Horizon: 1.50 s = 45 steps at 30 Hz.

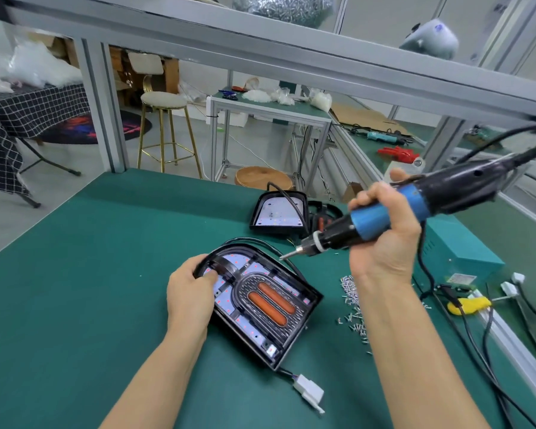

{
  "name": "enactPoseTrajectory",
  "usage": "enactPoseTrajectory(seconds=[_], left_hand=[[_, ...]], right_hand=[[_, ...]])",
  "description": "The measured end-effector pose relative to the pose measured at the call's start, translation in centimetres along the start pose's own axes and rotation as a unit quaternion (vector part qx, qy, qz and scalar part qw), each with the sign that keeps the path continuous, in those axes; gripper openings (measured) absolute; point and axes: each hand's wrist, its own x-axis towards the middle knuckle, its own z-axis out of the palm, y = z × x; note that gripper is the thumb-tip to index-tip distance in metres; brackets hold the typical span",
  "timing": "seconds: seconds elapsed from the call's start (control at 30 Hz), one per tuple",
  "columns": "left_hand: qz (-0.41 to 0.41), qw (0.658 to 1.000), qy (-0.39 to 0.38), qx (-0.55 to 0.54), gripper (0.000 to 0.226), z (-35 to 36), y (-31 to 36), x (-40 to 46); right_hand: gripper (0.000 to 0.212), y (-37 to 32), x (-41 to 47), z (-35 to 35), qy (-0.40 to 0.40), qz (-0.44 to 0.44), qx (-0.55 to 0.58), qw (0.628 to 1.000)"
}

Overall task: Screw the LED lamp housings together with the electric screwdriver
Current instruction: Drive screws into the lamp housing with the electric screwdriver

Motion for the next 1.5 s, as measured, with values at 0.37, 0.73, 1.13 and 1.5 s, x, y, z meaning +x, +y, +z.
enactPoseTrajectory(seconds=[0.37, 0.73, 1.13, 1.5], left_hand=[[0.187, 0.943, 0.058, 0.27, 0.041, -0.4, 2.0, -1.2], [0.463, 0.624, -0.226, 0.588, 0.026, 8.4, 3.4, -7.7], [0.451, 0.525, -0.214, 0.689, 0.036, 8.4, 2.6, -8.2], [0.522, 0.588, -0.194, 0.587, 0.025, 6.8, 2.1, -8.8]], right_hand=[[0.024, -7.1, -1.1, -3.6, 0.029, -0.057, -0.022, 0.998], [0.023, -10.6, -3.5, -7.1, 0.068, -0.088, -0.062, 0.992], [0.024, -11.2, -4.6, -8.2, 0.06, -0.087, -0.08, 0.991], [0.026, -10.8, -5.0, -7.4, 0.063, -0.07, -0.073, 0.993]])
